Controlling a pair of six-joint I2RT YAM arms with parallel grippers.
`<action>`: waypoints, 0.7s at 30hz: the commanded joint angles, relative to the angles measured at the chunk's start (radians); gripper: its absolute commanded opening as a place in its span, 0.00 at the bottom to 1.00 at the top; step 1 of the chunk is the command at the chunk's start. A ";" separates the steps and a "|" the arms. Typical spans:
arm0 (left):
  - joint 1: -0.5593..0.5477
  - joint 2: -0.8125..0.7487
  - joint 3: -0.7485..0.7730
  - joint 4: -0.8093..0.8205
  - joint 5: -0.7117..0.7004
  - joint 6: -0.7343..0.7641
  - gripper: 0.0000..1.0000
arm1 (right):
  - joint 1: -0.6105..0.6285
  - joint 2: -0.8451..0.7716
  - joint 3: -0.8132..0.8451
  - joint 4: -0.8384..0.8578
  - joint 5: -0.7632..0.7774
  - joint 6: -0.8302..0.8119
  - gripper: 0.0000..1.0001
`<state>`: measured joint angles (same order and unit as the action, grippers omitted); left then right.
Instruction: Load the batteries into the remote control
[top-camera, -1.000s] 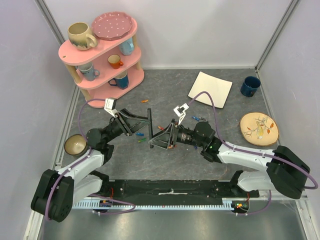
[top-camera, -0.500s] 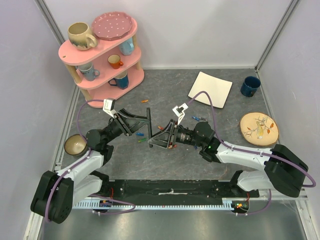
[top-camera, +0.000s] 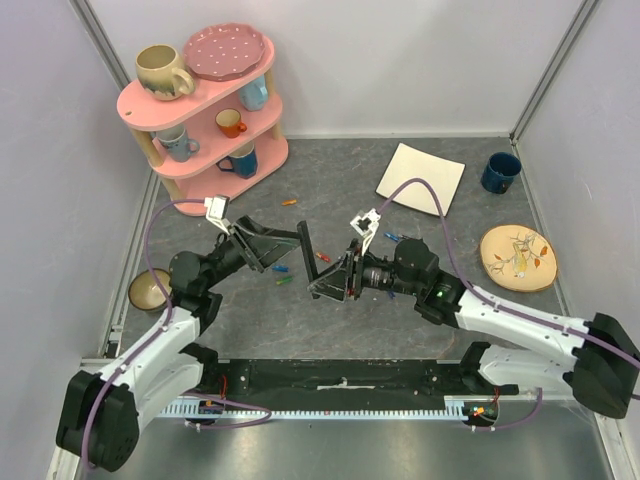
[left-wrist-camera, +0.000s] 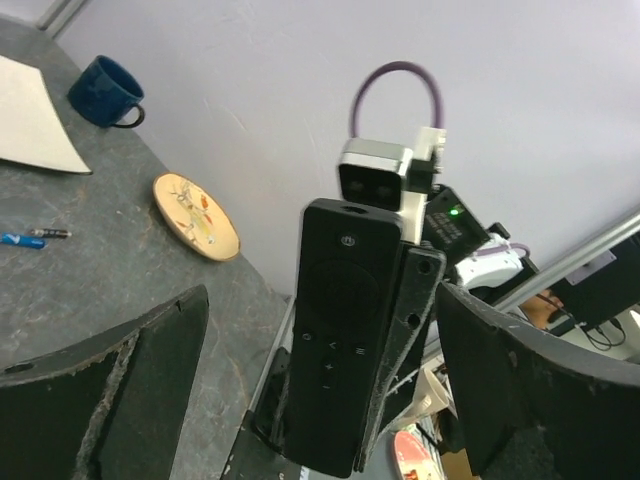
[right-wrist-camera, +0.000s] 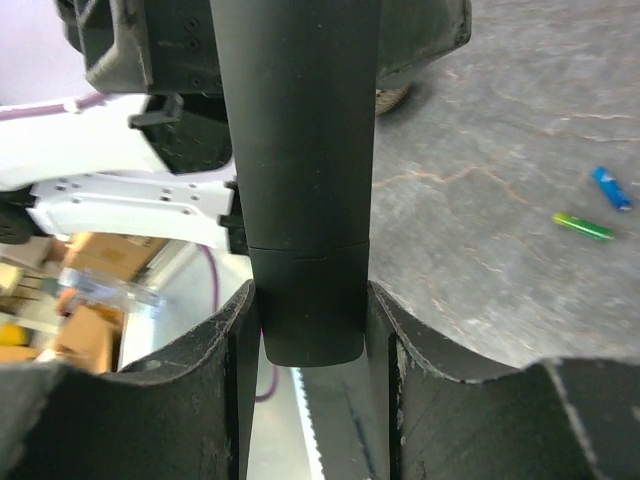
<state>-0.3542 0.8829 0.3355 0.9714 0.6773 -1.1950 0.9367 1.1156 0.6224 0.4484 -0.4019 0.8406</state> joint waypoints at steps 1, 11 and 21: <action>0.011 -0.035 0.075 -0.209 -0.035 0.136 0.99 | 0.001 -0.072 0.153 -0.421 0.107 -0.244 0.37; -0.040 -0.099 0.218 -0.711 -0.238 0.402 0.91 | 0.025 -0.039 0.390 -0.924 0.525 -0.566 0.37; -0.296 -0.113 0.211 -0.672 -0.473 0.437 0.96 | 0.096 0.052 0.482 -0.993 0.640 -0.569 0.38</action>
<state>-0.5686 0.7704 0.5240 0.2798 0.3428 -0.8272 1.0157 1.1507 1.0367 -0.5026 0.1707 0.2939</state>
